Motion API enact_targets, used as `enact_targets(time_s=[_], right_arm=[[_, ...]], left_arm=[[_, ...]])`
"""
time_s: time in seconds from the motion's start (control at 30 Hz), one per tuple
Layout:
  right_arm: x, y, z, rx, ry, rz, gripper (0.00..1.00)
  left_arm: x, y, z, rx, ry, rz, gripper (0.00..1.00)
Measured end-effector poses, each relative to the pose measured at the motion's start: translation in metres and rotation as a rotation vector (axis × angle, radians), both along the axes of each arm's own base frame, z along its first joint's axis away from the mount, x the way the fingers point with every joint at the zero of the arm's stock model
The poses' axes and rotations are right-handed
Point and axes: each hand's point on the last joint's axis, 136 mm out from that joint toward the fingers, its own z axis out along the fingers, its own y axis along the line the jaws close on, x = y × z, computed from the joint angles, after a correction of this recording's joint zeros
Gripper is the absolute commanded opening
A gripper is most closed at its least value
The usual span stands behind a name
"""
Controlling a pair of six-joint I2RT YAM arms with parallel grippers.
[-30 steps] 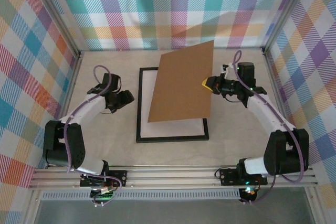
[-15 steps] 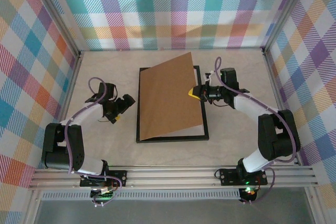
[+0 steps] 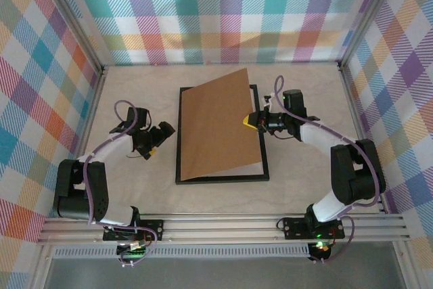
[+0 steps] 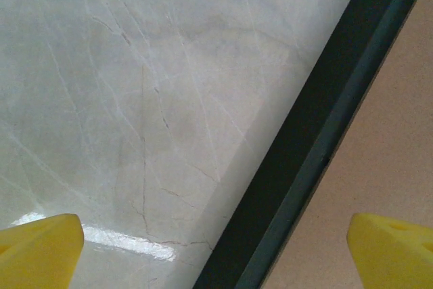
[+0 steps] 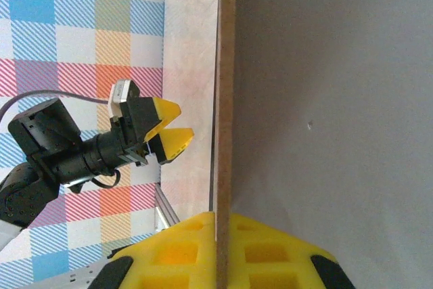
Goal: Put the photo into the frame
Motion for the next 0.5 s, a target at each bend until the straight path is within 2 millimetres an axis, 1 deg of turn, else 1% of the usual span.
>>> enact_targets(time_s=[0.27,0.5], right_arm=[[0.005,-0.008,-0.001,0.025,-0.003,-0.027,0.0],[0.005,-0.011,-0.003,0.015,0.001,-0.031,0.0]], left_arm=[[0.0,-0.003,-0.001,-0.016,-0.005,-0.008,0.99],[0.0,-0.004,0.0,-0.023,-0.008,-0.012,0.99]])
